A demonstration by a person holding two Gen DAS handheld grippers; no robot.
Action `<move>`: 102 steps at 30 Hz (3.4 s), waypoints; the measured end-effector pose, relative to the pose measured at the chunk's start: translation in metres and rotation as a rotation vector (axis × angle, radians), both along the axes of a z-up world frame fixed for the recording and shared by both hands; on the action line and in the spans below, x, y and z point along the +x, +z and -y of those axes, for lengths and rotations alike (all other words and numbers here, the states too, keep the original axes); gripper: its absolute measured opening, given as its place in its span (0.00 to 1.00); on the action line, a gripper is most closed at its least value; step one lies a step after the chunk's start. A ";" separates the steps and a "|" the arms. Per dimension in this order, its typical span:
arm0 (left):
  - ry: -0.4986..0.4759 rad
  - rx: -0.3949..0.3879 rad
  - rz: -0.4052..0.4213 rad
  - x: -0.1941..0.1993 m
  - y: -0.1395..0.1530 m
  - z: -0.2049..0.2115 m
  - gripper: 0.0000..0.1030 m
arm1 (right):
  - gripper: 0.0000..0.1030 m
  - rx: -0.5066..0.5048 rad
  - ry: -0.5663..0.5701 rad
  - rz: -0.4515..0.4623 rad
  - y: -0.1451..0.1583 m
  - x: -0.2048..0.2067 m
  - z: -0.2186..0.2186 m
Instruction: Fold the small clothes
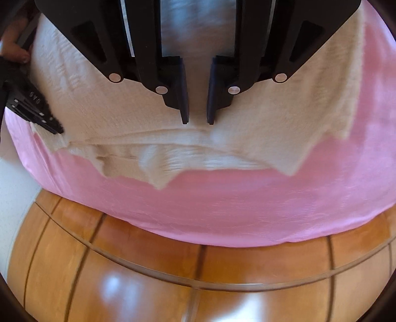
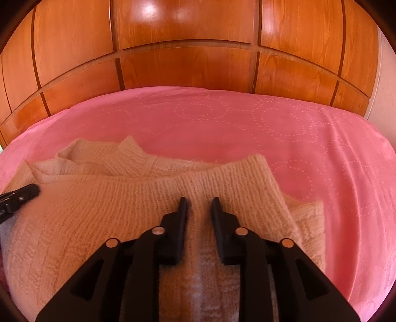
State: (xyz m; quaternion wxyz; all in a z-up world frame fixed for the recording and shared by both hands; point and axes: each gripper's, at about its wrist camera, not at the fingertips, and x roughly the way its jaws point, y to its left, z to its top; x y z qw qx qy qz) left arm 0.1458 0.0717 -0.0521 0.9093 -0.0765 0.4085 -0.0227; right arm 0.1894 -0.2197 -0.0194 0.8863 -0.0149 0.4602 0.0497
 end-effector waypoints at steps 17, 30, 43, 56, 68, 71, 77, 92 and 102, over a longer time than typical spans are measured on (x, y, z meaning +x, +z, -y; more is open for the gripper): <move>0.031 -0.044 0.066 -0.023 -0.007 -0.035 0.21 | 0.53 0.006 -0.022 0.045 0.007 -0.005 0.004; 0.053 -0.112 0.065 -0.033 0.002 -0.049 0.22 | 0.94 -0.068 -0.298 -0.100 -0.008 0.023 0.056; 0.162 -0.002 0.028 -0.049 -0.007 -0.074 0.38 | 0.97 -0.057 -0.316 -0.044 -0.003 0.009 0.051; 0.271 -0.093 0.131 -0.115 0.013 -0.091 0.94 | 0.98 0.094 -0.322 0.096 0.018 -0.024 0.072; 0.175 -0.272 0.065 -0.132 -0.004 -0.092 0.94 | 0.98 -0.015 -0.084 0.169 0.048 -0.105 0.019; 0.146 -0.346 0.064 -0.131 -0.005 -0.090 0.94 | 0.98 -0.006 -0.035 0.161 0.055 -0.123 0.007; 0.150 -0.428 0.069 -0.131 -0.007 -0.096 0.94 | 0.98 -0.031 0.030 0.144 0.056 -0.167 -0.009; 0.171 -0.295 0.071 -0.125 -0.012 -0.077 0.80 | 0.98 -0.073 0.104 0.048 0.011 -0.176 -0.030; 0.167 -0.440 0.017 -0.120 -0.011 -0.090 0.30 | 0.98 -0.076 0.097 0.064 0.012 -0.180 -0.031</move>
